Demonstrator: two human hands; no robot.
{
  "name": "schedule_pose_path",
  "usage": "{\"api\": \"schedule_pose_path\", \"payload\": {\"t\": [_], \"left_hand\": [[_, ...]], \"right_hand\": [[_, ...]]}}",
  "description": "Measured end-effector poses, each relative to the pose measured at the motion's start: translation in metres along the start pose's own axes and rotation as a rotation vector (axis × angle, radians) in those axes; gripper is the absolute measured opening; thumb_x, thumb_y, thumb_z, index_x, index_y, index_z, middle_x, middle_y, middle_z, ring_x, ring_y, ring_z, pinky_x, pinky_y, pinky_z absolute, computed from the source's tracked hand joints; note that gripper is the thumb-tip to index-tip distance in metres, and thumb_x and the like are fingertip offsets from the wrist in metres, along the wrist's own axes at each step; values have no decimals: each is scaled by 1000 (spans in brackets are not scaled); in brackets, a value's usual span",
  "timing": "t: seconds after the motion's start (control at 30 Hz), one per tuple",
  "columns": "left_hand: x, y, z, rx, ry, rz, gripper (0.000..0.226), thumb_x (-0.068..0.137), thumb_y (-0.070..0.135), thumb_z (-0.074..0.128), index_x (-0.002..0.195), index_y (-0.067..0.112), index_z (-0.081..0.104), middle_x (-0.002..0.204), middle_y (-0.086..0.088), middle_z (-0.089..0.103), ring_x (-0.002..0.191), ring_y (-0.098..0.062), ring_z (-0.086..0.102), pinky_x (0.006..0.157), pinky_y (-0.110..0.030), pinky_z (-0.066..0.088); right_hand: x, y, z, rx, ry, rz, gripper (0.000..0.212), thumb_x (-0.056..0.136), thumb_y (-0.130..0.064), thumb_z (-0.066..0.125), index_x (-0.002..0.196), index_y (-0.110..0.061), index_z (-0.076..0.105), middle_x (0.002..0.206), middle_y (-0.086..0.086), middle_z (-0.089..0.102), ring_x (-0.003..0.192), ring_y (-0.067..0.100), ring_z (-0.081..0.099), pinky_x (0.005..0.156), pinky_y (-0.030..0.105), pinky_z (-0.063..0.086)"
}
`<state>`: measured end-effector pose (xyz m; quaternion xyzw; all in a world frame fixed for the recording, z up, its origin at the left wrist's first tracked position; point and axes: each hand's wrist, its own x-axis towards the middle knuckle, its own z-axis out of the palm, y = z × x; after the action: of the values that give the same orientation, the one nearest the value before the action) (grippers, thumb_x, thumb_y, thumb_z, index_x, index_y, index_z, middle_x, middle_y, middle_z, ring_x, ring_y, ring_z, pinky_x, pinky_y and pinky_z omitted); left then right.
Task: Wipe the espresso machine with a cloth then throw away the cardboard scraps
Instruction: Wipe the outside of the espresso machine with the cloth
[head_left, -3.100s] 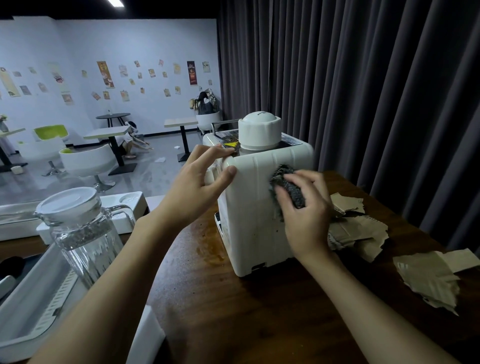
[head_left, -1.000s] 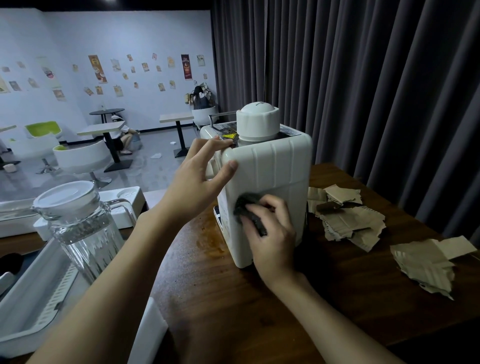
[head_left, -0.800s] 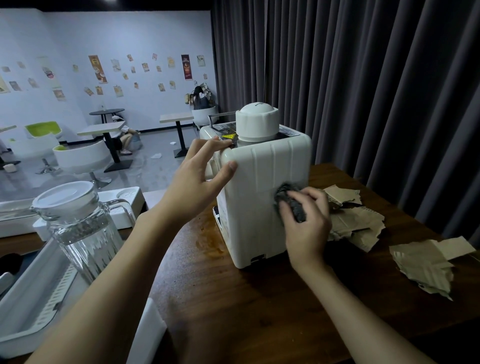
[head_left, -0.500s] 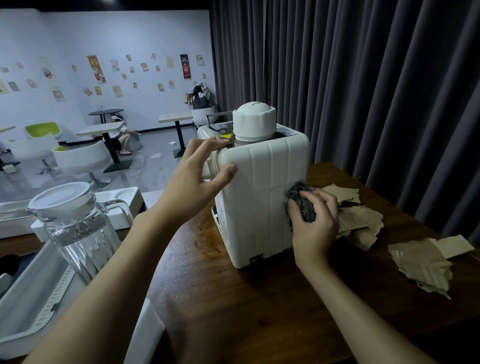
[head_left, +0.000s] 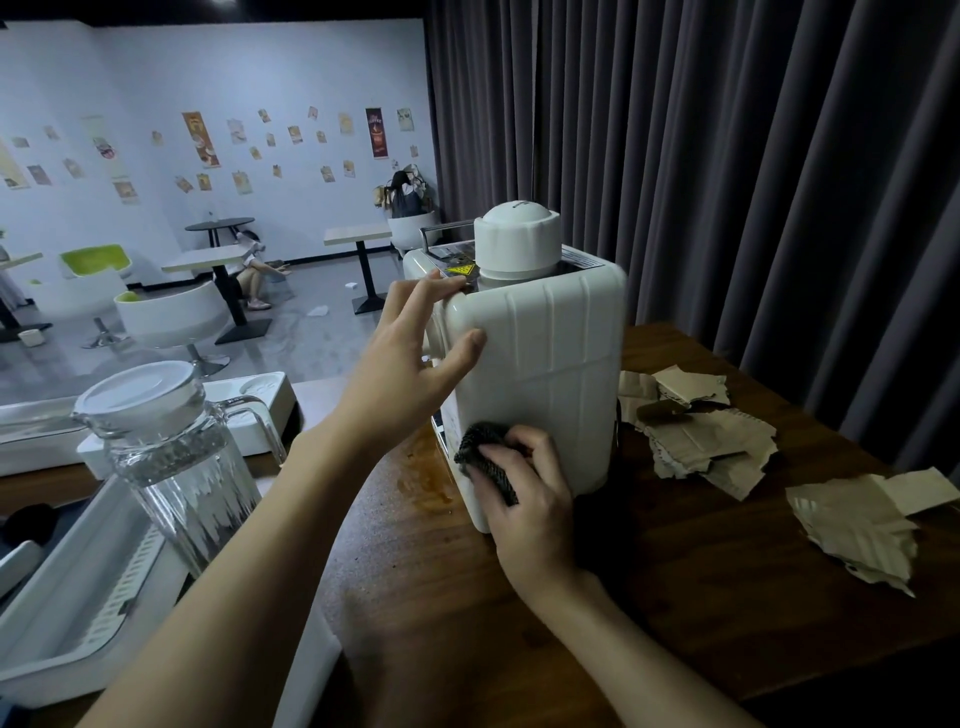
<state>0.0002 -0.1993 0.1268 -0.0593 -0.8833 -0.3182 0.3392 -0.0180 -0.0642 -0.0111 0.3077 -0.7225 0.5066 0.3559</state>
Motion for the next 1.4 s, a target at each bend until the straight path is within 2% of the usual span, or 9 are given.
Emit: {"api": "schedule_pose_path", "payload": {"t": [0.23,0.33,0.4,0.5,0.67,0.93,1.07,1.27,1.4], "left_hand": [[0,-5,0,5,-26,-4,45,94,45,62,135,35,48,134,11,39,136,-13,40,85,0,43],[1,-6,0,6,-48,-10,47,94,48,62,136,34,47,136,9,38,139,-17,39,106,-37,49],[1,-4,-1,-20,-53,-21,50,92,50,61,137,33,47,137,8,38,139,-18,40,106,-48,48],[0,-5,0,-22,-41,-26,50,92,48,62,137,32,47,138,7,39,137,-16,42,105,-48,49],[0,-5,1,-36,-45,-30,49,94,44,63,137,29,47,137,5,39,138,-20,42,106,-49,47],[-1,-2,2,-59,-33,-37,49,94,44,63,138,29,46,136,9,38,144,-17,35,108,-49,46],[-1,-2,1,-46,-28,-32,48,95,41,63,139,30,46,136,8,38,142,-18,37,104,-46,50],[0,-2,1,-32,-39,-35,48,94,42,63,138,29,46,138,3,39,138,-22,42,106,-47,48],[0,-3,1,-29,-32,-22,48,95,43,63,138,30,46,136,4,40,138,-23,42,105,-47,49]], "right_hand": [[15,32,-31,-100,116,163,24,76,-2,79,99,-1,71,109,12,60,104,18,56,87,15,45],[22,48,-44,-114,189,245,24,77,0,77,100,0,70,107,13,59,103,22,57,85,22,48],[23,55,-49,-119,212,272,23,78,0,76,100,0,70,107,12,59,103,22,57,84,21,47],[21,57,-47,-131,236,298,22,79,-1,76,100,0,70,107,12,60,103,18,55,84,10,38],[4,39,-28,-84,189,302,21,77,-1,78,96,-2,71,108,11,60,104,12,54,80,3,41],[-31,5,3,-25,-66,139,21,71,-4,84,89,-5,73,106,8,63,98,16,61,88,22,53],[-28,13,-6,-64,-115,99,22,70,-2,84,89,-5,73,107,10,62,98,18,61,88,21,51],[-8,50,-35,-110,71,373,20,78,0,76,96,-4,69,114,9,57,104,14,53,73,5,43],[0,70,-50,-160,132,405,18,78,2,76,94,-1,68,108,11,57,100,11,51,74,0,39]]}}
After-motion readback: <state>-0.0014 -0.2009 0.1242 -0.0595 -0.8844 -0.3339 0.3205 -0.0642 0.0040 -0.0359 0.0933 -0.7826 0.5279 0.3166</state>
